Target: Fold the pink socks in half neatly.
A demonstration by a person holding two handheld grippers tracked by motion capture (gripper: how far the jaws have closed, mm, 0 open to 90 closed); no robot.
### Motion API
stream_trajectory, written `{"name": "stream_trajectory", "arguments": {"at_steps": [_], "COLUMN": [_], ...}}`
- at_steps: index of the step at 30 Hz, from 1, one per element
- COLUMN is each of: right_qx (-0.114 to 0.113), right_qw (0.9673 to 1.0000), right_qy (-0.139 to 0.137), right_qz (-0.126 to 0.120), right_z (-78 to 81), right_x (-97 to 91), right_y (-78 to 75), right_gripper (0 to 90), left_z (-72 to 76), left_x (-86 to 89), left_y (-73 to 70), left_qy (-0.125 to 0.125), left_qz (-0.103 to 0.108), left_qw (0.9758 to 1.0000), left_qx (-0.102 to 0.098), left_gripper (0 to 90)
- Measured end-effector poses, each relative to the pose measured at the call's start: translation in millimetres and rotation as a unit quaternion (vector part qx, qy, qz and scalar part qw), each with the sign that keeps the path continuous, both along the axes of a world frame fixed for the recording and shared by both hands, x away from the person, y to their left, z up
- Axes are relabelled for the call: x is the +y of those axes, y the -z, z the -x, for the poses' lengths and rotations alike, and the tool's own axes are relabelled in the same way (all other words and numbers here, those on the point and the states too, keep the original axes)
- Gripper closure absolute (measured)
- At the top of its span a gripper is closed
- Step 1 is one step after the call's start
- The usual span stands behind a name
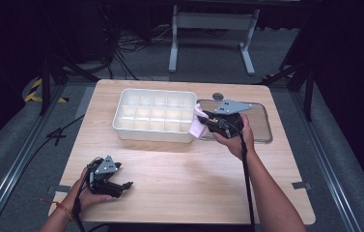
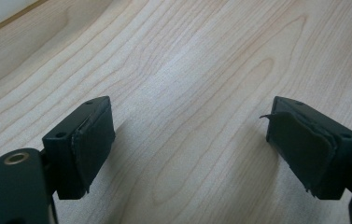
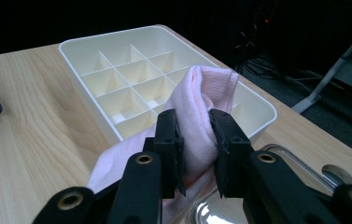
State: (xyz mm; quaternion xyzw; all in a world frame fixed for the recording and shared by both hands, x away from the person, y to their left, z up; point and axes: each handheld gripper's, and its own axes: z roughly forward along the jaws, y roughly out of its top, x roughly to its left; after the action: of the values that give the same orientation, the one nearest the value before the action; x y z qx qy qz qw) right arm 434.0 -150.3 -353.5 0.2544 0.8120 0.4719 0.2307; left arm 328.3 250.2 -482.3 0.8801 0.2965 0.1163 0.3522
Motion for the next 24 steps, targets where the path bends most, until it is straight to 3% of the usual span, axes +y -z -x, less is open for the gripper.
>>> {"name": "stream_trajectory", "arguments": {"at_steps": [18, 24], "right_qx": [0.007, 0.009], "right_qw": [0.9988, 0.9969], "right_qy": [0.029, 0.041], "right_qz": [0.039, 0.066], "right_z": [-36.3, -45.9], "right_x": [24.2, 30.8], "right_y": [16.6, 26.4], "right_gripper": [74.2, 74.2], "left_z": [0.0, 0.0], "left_x": [0.0, 0.0], "left_y": [0.1, 0.0], "left_qy": [0.0, 0.0], "left_qz": [0.0, 0.0], "left_qw": [1.0, 1.0], "left_qx": [0.0, 0.0], "left_gripper": [15.5, 15.5]}}
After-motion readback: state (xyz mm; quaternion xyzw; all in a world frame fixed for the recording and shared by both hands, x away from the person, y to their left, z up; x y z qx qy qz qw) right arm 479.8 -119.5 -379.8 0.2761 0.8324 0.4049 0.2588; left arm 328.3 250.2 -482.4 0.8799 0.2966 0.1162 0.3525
